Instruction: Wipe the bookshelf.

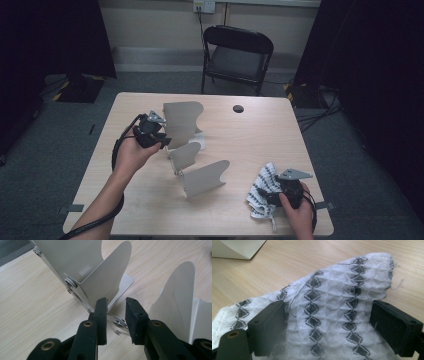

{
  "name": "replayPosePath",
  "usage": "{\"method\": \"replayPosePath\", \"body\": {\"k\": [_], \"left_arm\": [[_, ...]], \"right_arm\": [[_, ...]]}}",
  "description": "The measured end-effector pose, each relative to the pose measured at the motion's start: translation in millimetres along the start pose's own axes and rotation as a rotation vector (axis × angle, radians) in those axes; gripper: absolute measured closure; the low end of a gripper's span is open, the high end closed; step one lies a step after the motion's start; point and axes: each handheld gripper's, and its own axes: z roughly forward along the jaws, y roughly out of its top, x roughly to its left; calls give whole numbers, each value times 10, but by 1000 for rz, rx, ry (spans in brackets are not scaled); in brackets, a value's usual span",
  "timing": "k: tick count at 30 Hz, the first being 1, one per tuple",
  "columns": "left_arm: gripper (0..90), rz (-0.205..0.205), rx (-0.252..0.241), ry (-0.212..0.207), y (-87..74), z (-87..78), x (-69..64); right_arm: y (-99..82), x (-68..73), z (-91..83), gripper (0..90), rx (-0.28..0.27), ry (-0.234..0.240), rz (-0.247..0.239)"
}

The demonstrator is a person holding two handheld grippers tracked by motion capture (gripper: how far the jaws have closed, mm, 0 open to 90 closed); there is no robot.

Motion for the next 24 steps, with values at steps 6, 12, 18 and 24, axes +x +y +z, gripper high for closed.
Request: {"method": "replayPosePath", "body": {"k": [6,12,18,24], "left_arm": [[737,-12,-7,0,-12,-9,30],[668,-25,-12,7,-27,17,-13],[610,-56,-14,20,-51,33,-25],[629,-70,-11,-4,-93,32,-18]], "right_arm": [[0,0,0,123,0,0,0],[0,-1,0,123,0,0,0],[0,-1,0,123,0,0,0],[0,0,0,123,0,1,1]]}}
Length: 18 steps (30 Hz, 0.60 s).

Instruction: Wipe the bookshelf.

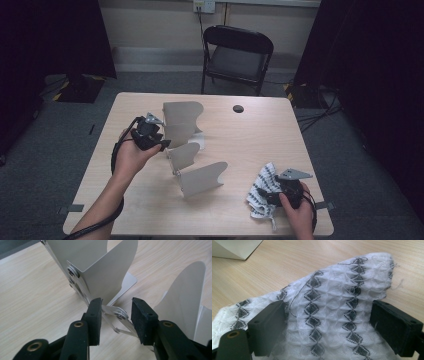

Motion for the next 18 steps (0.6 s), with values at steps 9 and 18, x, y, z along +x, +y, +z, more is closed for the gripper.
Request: {"method": "replayPosePath", "body": {"k": [9,18], "left_arm": [[702,-48,-20,-2,-18,-21,18],[733,-33,6,8,36,-36,36]], "right_arm": [[0,1,0,123,0,0,0],[0,0,0,123,0,0,0]]}}
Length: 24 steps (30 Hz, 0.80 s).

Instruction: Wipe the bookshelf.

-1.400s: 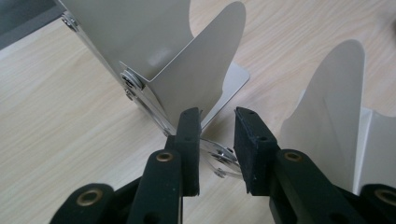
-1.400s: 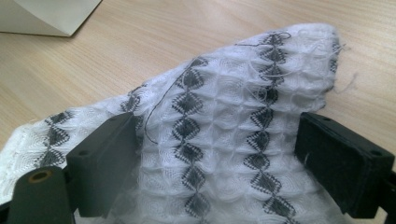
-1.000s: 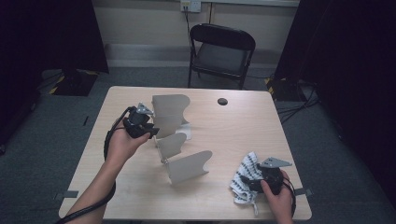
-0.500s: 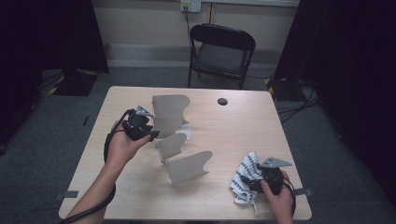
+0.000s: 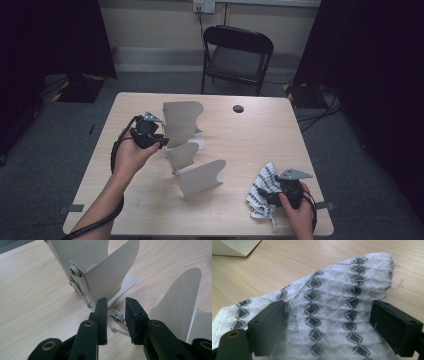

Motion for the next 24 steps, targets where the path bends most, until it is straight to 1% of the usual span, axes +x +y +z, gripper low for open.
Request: {"method": "replayPosePath", "body": {"k": [3,6,10,12,14,18,19,20,21,22,23,24], "left_arm": [[751,-2,-4,12,3,-12,11],[772,-8,5,24,6,-27,30],[798,-6,5,38,8,-40,53],[806,-12,6,39,8,-46,83],[808,-29,-4,37,2,-42,92],[798,-25,-6,35,0,-43,97],[794,-12,-16,38,1,-30,75],[788,-12,-16,38,1,-30,75],[779,-2,-20,45,-4,0,54],[766,-2,-20,45,-4,0,54],[752,-17,-18,43,-22,60,38],[736,-17,-18,43,-22,60,38]], "right_arm": [[0,0,0,123,0,0,0],[0,-1,0,123,0,0,1],[0,0,0,123,0,0,1],[0,-1,0,123,0,0,1],[0,-1,-1,123,1,1,2],[0,-1,0,123,0,0,1],[1,-2,-1,123,0,1,2],[1,-2,-1,123,0,1,2],[0,-2,-1,123,1,1,0],[0,-2,-1,123,1,1,0],[0,-1,0,123,0,0,1],[0,-1,0,123,0,0,1]]}}
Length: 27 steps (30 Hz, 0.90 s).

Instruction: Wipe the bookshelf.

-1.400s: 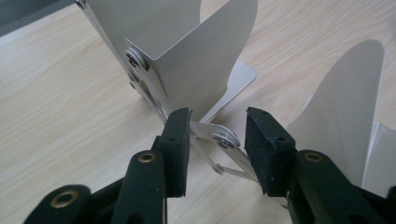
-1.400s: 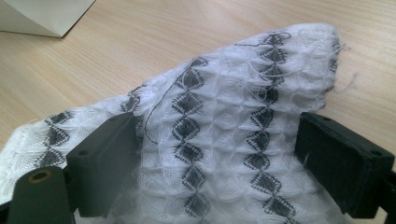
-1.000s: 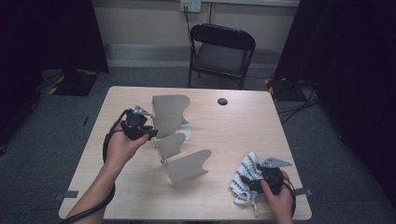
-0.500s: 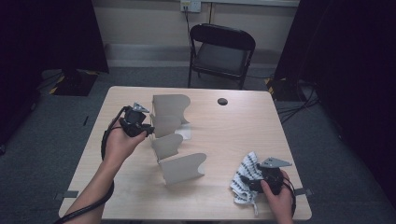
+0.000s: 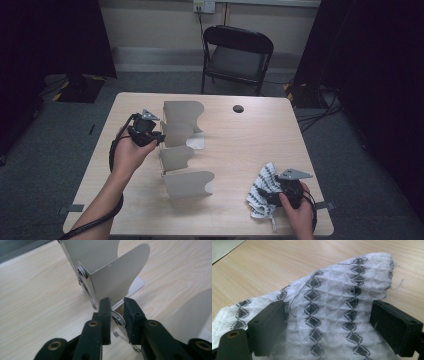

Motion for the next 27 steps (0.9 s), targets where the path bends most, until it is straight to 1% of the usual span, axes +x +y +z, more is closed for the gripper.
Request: {"method": "replayPosePath", "body": {"k": [1,4,5,6,7,9,10,11,13,14,16,18,19,22,23,24,25,26,27], "left_arm": [[730,-8,7,2,-14,32,-1],[754,-8,6,13,-10,32,-13],[770,-15,6,35,8,18,-29],[785,-15,6,35,8,18,-29],[800,-3,13,57,23,-1,-29],[815,-2,12,66,27,-9,-22],[818,-2,12,66,27,-9,-22],[820,-16,-1,64,25,-4,-19],[826,-14,-9,65,38,2,-29],[827,-27,-17,63,48,8,-42],[831,-20,-20,60,72,17,-53],[835,-22,-16,61,84,21,-60],[837,-25,-28,66,110,36,-88],[841,-29,-32,61,133,35,-102],[843,-37,-58,58,165,27,-126],[844,-37,-58,58,165,27,-126],[845,-47,-79,49,216,4,-146],[846,-40,-85,47,248,-13,-152],[847,-42,-92,43,280,-30,-171]], "right_arm": [[1,0,-1,123,1,0,0],[0,-1,-1,123,1,1,-1],[1,-1,-1,123,1,1,1],[1,-1,-1,123,1,1,1],[1,-1,-1,123,1,2,1],[1,-1,-1,123,1,1,1],[1,-1,-1,123,1,1,1],[1,-1,-1,123,1,1,1],[1,-1,-1,123,1,1,1],[1,-2,-1,123,1,1,1],[1,-1,-1,123,1,1,1],[1,-1,-1,123,1,1,1],[1,-1,-1,123,1,2,1],[1,-2,-2,123,2,2,3],[1,-4,-2,123,1,3,3],[1,-4,-2,123,1,3,3],[1,-6,-1,123,0,4,0],[1,-6,0,123,-1,4,0],[2,-7,1,123,-1,5,0]]}}
